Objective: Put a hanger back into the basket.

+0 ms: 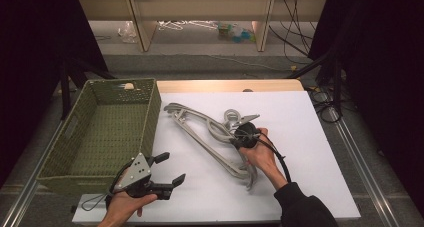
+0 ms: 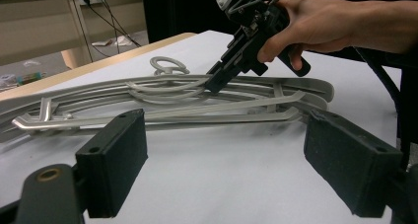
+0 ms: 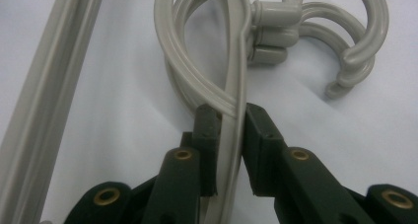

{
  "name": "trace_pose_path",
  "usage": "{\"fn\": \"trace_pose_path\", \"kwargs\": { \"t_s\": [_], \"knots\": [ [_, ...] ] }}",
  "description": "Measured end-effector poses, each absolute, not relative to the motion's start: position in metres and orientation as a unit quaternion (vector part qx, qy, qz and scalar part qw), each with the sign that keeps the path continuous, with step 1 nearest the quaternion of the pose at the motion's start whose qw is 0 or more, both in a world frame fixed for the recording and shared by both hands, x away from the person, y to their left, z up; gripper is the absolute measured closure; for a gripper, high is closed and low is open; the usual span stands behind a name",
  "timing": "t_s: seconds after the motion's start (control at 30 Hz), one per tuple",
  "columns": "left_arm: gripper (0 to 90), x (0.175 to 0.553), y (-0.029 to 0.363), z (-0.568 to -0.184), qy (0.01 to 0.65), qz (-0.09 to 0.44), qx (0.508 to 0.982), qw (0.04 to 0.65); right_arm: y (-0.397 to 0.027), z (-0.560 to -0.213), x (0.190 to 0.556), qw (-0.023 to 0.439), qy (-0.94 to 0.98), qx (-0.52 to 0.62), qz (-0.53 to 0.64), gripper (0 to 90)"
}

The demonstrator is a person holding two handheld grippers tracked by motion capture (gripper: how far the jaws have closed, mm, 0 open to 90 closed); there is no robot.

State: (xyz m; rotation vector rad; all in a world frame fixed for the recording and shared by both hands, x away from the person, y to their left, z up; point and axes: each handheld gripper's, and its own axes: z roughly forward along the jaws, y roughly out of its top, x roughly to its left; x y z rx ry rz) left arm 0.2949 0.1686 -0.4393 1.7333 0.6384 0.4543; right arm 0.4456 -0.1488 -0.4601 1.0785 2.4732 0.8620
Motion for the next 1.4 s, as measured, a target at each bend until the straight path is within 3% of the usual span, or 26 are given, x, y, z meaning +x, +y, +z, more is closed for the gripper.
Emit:
{"fn": "trace_pose_path", "kwargs": {
  "t_s": [0.2, 0.3, 0.37, 0.63, 1.2, 1.4],
  "knots": [
    [16.6, 0.296, 0.169, -0.44, 0.266, 0.196, 0.744, 0.581, -0.154, -0.449, 0.443, 0.153, 0.859, 0.378, 0.31, 79.5],
    [16.8, 0.296, 0.17, -0.439, 0.273, 0.195, 0.744, 0.577, -0.154, -0.447, 0.443, 0.178, 0.855, 0.363, 0.325, 81.5],
    [16.8, 0.296, 0.17, -0.439, 0.274, 0.194, 0.744, 0.578, -0.154, -0.443, 0.441, 0.159, 0.86, 0.361, 0.325, 81.7],
    [16.9, 0.296, 0.17, -0.44, 0.273, 0.195, 0.745, 0.577, -0.155, -0.432, 0.432, 0.168, 0.869, 0.324, 0.334, 81.8],
    [17.3, 0.3, 0.166, -0.428, 0.323, 0.221, 0.738, 0.549, -0.188, -0.405, 0.38, 0.166, 0.882, 0.238, 0.371, 81.9],
    [16.6, 0.308, 0.152, -0.421, 0.303, 0.214, 0.758, 0.536, -0.193, -0.402, 0.365, 0.166, 0.887, 0.207, 0.377, 81.9]
  ]
}}
